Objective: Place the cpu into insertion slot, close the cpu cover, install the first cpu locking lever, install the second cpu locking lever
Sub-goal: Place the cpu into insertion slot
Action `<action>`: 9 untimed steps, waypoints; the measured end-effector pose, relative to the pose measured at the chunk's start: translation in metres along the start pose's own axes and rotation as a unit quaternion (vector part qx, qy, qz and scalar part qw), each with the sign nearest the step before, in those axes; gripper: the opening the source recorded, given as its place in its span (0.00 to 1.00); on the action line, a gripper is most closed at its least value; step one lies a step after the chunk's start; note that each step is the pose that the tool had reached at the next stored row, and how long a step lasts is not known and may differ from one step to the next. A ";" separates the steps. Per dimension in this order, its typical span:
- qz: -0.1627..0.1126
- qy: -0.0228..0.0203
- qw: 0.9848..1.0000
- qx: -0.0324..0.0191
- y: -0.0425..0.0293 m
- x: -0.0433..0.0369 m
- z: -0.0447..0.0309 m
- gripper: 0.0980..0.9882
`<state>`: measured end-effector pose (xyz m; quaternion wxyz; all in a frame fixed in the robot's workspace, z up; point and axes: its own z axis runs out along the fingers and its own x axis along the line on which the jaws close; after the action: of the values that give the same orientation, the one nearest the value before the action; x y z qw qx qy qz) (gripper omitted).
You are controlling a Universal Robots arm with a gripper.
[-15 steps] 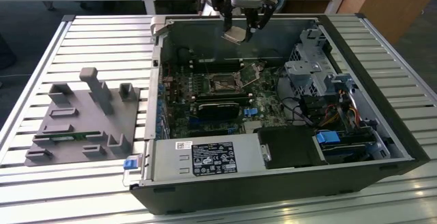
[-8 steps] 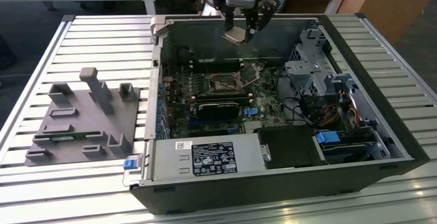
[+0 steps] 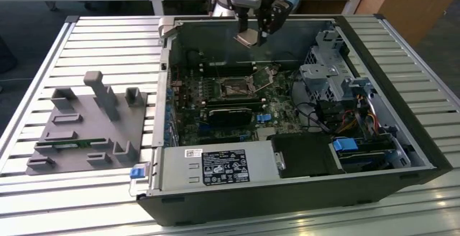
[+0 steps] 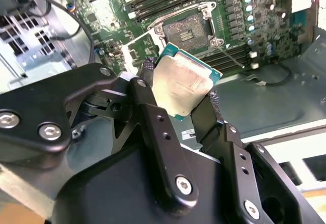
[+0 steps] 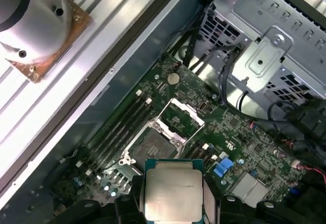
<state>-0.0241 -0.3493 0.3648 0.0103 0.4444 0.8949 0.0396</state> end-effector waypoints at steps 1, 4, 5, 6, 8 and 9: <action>0.009 -0.001 1.000 0.000 0.0000 0.0000 0.0002 0.50; 0.035 -0.003 0.999 -0.001 -0.0001 0.0000 0.0007 0.50; 0.044 -0.004 0.999 -0.001 -0.0001 0.0000 0.0009 0.50; 0.053 -0.004 0.999 -0.001 -0.0001 0.0000 0.0012 0.50; 0.070 -0.006 0.998 -0.001 -0.0001 0.0000 0.0017 0.50; 0.079 -0.006 0.997 -0.001 -0.0002 0.0000 0.0020 0.50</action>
<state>-0.0241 -0.3494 0.3628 0.0134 0.5137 0.8570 0.0386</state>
